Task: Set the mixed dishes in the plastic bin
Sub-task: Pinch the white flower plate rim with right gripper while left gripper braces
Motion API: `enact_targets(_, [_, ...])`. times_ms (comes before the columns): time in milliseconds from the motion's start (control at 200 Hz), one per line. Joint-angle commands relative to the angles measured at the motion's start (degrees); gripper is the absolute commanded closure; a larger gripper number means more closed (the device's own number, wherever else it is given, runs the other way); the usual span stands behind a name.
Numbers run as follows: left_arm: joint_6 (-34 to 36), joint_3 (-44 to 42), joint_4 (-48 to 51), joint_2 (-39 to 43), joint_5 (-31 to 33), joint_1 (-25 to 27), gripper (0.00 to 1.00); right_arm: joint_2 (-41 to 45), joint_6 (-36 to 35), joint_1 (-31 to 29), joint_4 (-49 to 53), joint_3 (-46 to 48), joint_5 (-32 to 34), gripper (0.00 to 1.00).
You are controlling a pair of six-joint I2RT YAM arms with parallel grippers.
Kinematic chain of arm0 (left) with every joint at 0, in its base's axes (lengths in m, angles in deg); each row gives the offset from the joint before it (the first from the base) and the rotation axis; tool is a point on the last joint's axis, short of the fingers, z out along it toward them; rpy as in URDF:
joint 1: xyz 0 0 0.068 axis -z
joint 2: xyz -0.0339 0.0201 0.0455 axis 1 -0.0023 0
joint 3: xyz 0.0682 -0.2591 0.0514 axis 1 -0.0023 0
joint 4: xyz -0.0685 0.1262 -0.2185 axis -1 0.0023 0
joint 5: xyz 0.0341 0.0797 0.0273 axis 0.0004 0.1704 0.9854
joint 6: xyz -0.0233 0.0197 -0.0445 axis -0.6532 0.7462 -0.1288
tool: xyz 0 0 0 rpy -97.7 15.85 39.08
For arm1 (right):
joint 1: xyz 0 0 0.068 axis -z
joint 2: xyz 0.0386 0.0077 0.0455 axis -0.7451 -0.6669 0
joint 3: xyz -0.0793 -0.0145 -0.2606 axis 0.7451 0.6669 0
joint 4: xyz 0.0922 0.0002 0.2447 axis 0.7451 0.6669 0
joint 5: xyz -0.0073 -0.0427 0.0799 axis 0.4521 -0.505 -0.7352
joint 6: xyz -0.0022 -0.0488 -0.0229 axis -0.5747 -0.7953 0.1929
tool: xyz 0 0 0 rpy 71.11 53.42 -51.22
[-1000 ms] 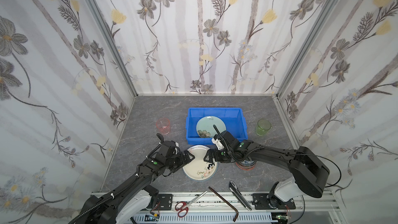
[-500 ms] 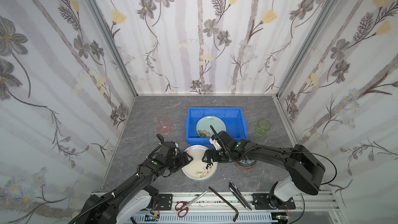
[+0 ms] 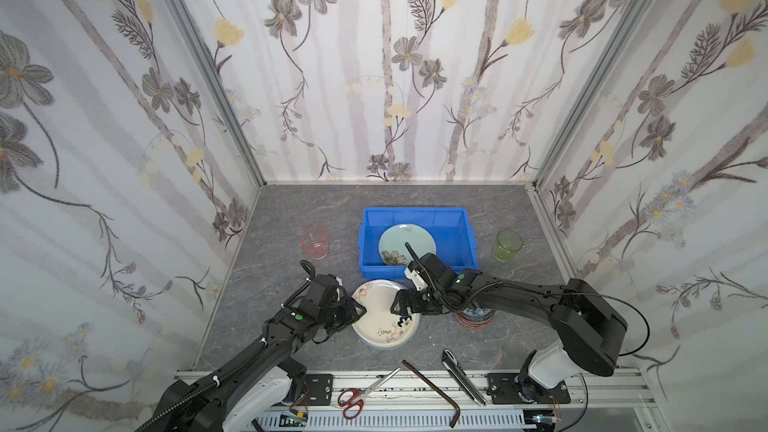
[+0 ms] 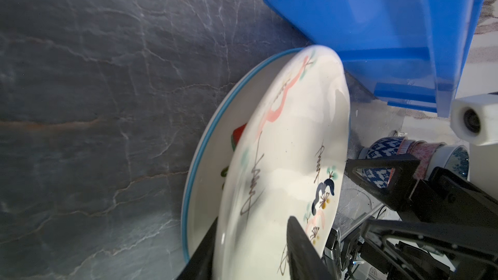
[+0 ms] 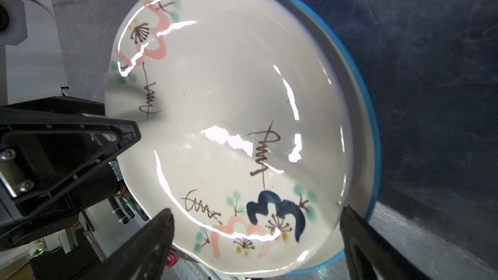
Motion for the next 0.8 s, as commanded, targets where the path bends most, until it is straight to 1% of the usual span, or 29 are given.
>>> enact_targets(0, [-0.54, 0.04, -2.89, 0.24, -1.57, 0.01, 0.64, -0.26, 0.0, -0.28, -4.17, -0.63, -2.78, 0.06])
enact_targets(60, [-0.59, 0.02, -2.89, 0.33, -1.56, 0.03, 0.65, -0.27, 0.02, -0.27, -4.14, -0.55, -2.62, 0.06])
enact_targets(325, [-1.15, -0.1, -2.89, 0.85, -1.9, 0.01, 0.79, -0.12, -0.03, -0.24, -4.05, -0.6, -2.52, 0.06])
enact_targets(630, [-1.95, -0.13, -2.89, 2.69, -3.03, -0.03, 0.99, 0.26, -0.11, -0.28, -3.44, -1.02, -2.25, 0.06])
enact_targets(799, [-1.95, -0.11, -2.89, 4.09, -3.32, -0.21, 1.0, 0.98, -0.57, -0.24, -2.09, -1.5, -1.12, 0.06])
